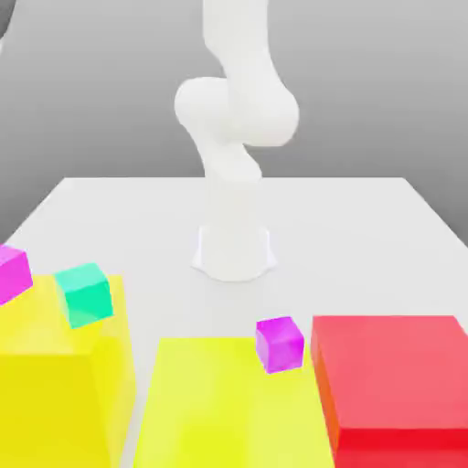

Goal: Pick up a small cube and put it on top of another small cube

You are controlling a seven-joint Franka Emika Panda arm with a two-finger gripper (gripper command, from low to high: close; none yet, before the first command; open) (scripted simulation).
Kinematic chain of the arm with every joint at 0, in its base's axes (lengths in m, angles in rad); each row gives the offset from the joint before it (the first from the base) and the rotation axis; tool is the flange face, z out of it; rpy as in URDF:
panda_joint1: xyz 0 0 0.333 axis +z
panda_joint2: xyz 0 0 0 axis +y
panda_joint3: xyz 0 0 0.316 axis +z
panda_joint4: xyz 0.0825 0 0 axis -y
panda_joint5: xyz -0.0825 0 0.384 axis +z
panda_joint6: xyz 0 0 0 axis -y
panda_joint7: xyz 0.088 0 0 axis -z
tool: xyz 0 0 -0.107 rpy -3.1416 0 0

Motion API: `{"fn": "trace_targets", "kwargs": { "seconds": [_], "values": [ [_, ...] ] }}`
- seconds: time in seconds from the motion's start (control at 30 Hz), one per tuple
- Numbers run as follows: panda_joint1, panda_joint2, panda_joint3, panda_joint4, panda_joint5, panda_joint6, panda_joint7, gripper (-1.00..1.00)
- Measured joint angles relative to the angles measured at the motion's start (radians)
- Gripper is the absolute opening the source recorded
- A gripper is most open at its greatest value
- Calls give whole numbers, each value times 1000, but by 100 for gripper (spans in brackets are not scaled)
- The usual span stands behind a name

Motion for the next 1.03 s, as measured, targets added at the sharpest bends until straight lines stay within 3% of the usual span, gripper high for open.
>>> {"fn": "trace_targets", "kwargs": {
  "seconds": [0.27, 0.77, 0.9, 0.93, 1.03],
  "values": [
    [63, -87, 99, 4, -160, -50, 368, -100],
    [70, -168, 252, -58, -307, -99, 1008, -100],
    [62, -108, 254, -147, -305, 33, 1047, -100],
    [62, -98, 255, -161, -305, 58, 1049, 100],
    [62, -98, 255, -161, -305, 58, 1049, 100]
  ]
}}
